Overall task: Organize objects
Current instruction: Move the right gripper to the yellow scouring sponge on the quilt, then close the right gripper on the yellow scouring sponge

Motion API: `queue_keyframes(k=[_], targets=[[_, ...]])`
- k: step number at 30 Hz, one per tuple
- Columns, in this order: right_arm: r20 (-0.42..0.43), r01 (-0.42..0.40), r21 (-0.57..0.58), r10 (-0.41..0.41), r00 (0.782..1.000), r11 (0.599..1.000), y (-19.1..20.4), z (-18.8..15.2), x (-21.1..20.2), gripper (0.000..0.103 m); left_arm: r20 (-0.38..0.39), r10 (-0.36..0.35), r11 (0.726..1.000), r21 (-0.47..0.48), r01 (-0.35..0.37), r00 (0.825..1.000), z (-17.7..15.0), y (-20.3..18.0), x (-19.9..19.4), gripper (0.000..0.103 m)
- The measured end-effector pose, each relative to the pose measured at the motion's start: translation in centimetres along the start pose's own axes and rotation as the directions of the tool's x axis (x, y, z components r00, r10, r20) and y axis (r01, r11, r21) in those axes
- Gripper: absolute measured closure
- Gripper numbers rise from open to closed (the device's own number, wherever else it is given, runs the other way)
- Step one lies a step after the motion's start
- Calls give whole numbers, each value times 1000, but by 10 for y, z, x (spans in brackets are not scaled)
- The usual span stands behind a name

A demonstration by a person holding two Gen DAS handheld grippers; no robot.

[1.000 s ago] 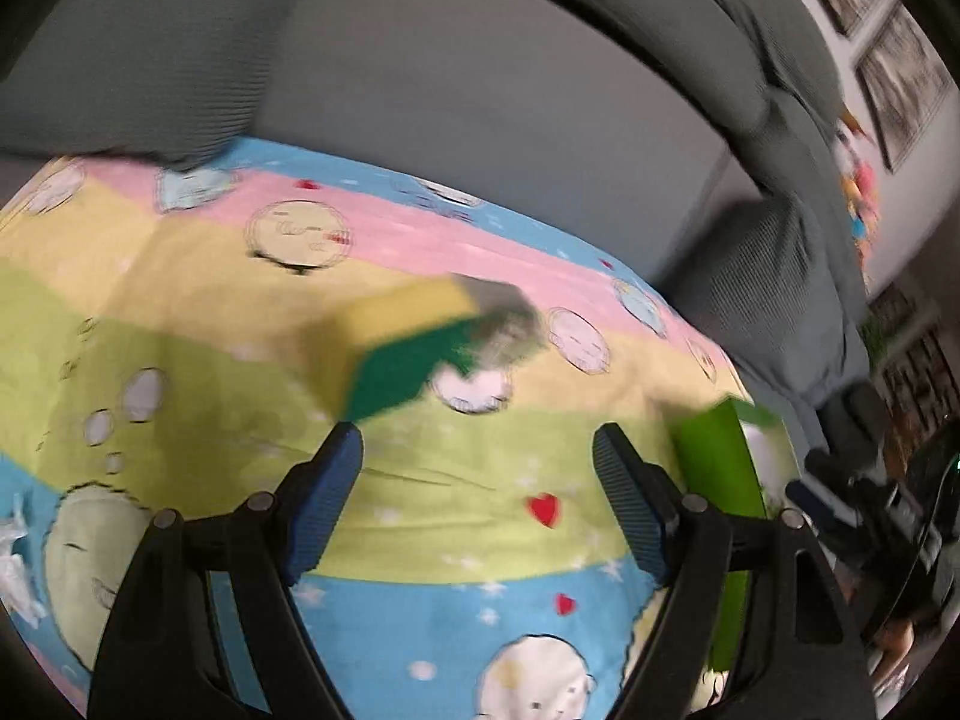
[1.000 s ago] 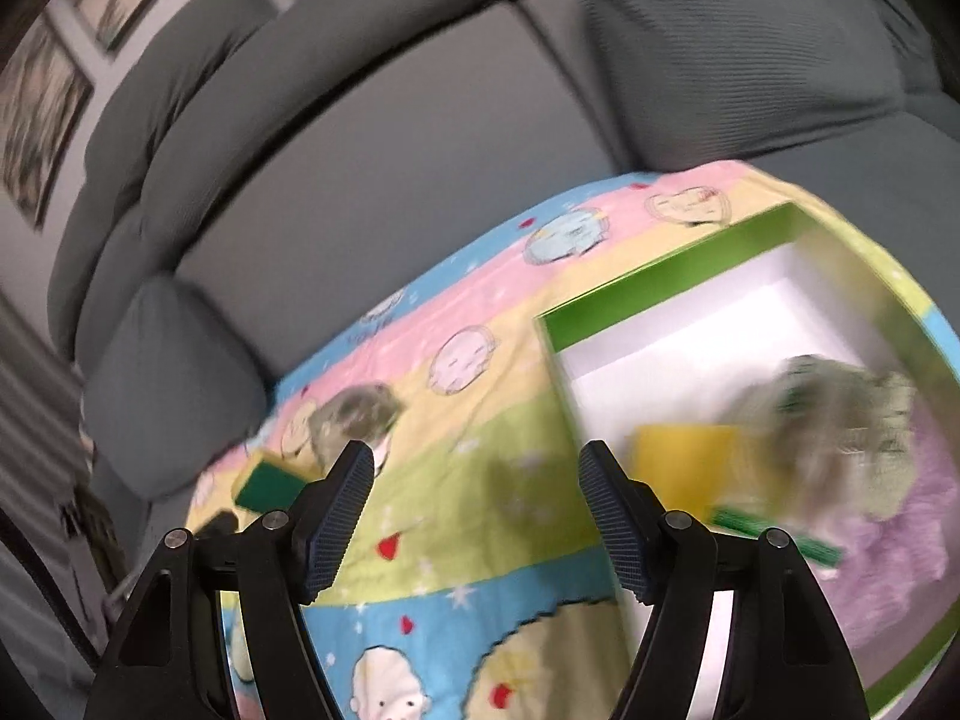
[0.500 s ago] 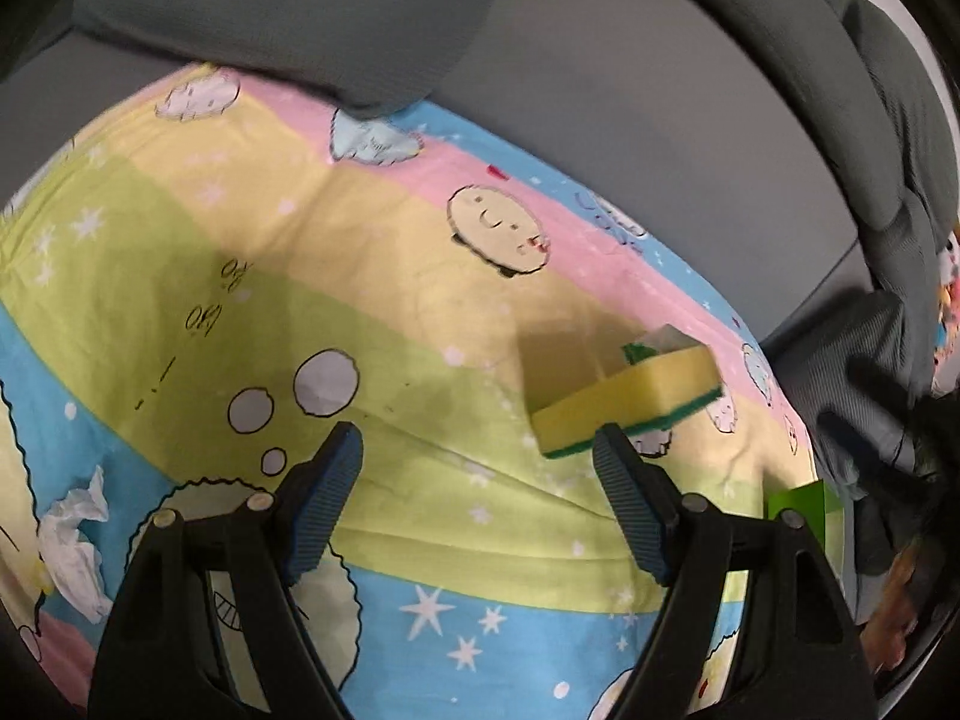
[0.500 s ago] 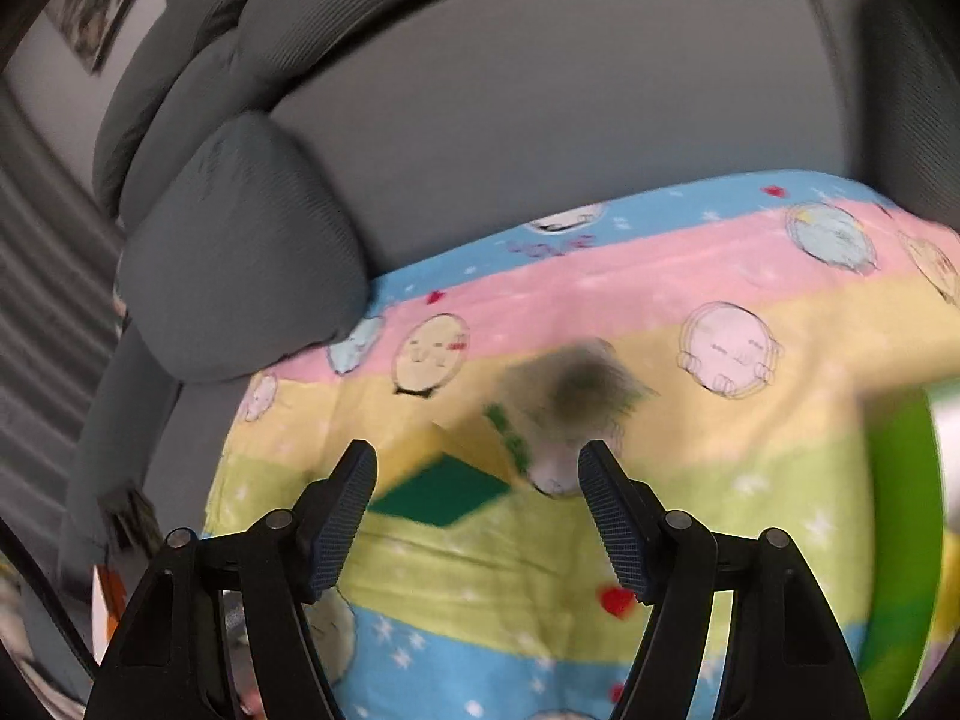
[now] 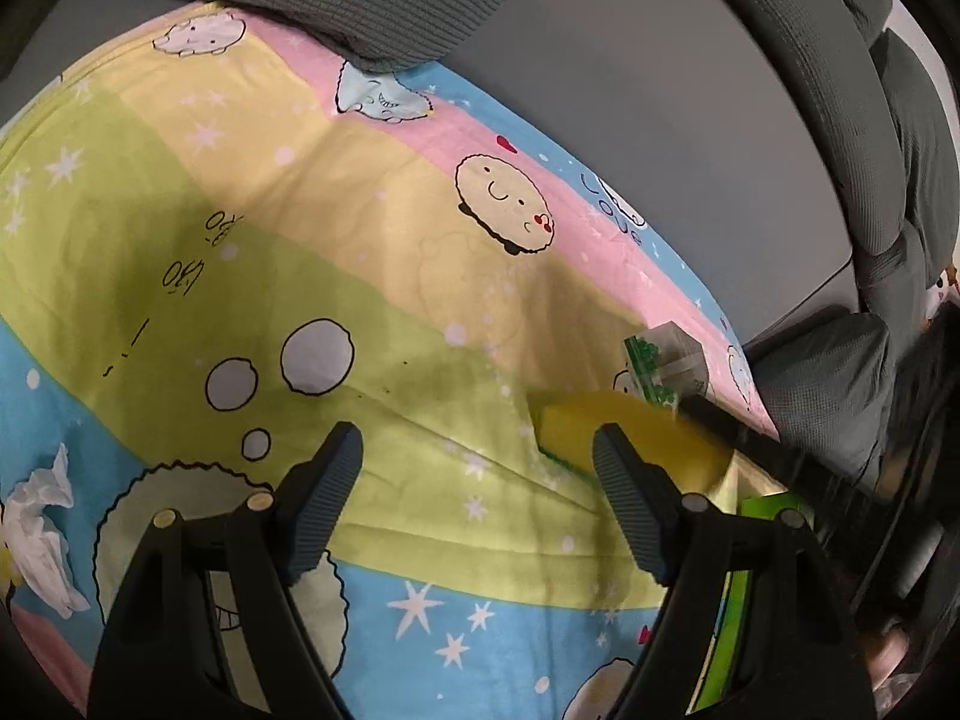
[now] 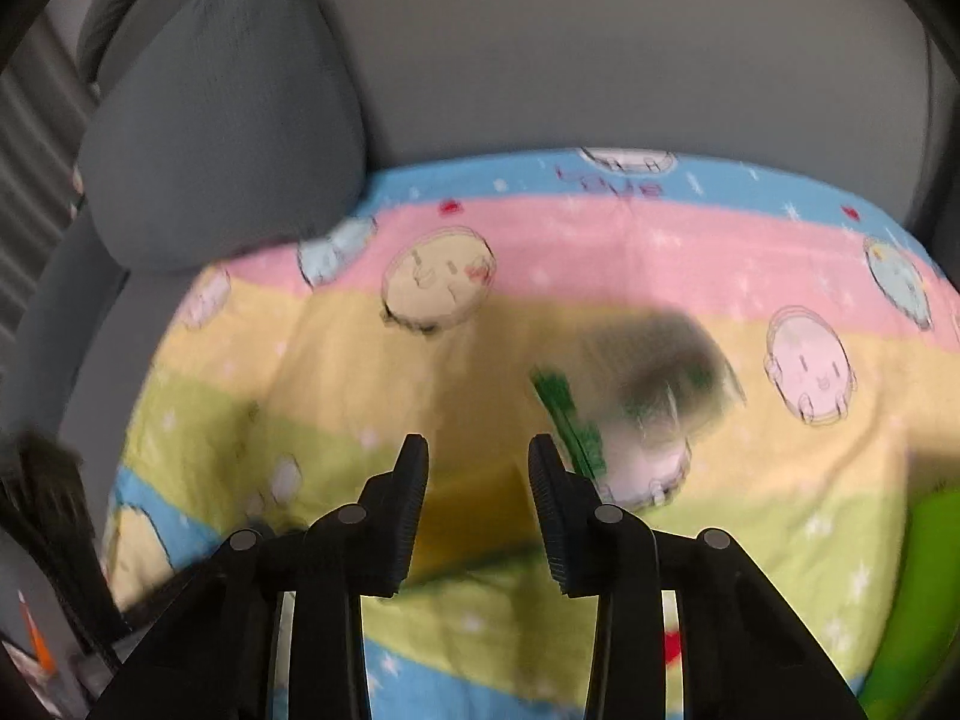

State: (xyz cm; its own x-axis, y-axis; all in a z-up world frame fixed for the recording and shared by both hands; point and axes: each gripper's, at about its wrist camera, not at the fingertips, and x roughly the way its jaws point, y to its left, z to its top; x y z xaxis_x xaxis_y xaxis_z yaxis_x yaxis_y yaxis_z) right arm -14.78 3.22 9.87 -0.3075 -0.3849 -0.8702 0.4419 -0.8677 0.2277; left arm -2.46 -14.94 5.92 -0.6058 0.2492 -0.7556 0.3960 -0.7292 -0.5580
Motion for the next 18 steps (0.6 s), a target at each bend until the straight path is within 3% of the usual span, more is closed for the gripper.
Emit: queue_keyframes(k=[4, 6, 8, 12, 18], targets=[[-68, -28, 43, 31, 997, 999, -19, -35, 0, 65, -18, 8, 1000, -15, -8, 1000, -1, 3, 3, 25], [-59, -66, 75, 70, 996, 995, -27, -48, -8, 65, -36, 0, 1000, -6, 0, 999, -3, 0, 5, 24], [-17, -66, 83, 68, 998, 994, -31, -50, -19, 65, -58, -8, 1000, 7, 9, 998, -5, -4, 10, 22], [17, -52, 114, 50, 999, 992, -42, -43, -24, 50, -124, -39, 998, 47, 45, 992, -12, -17, 22, 22], [-25, -159, 249, 171, 985, 955, -68, -42, -1, 49, -193, -60, 990, 112, 83, 979, -25, -42, 39, 22]])
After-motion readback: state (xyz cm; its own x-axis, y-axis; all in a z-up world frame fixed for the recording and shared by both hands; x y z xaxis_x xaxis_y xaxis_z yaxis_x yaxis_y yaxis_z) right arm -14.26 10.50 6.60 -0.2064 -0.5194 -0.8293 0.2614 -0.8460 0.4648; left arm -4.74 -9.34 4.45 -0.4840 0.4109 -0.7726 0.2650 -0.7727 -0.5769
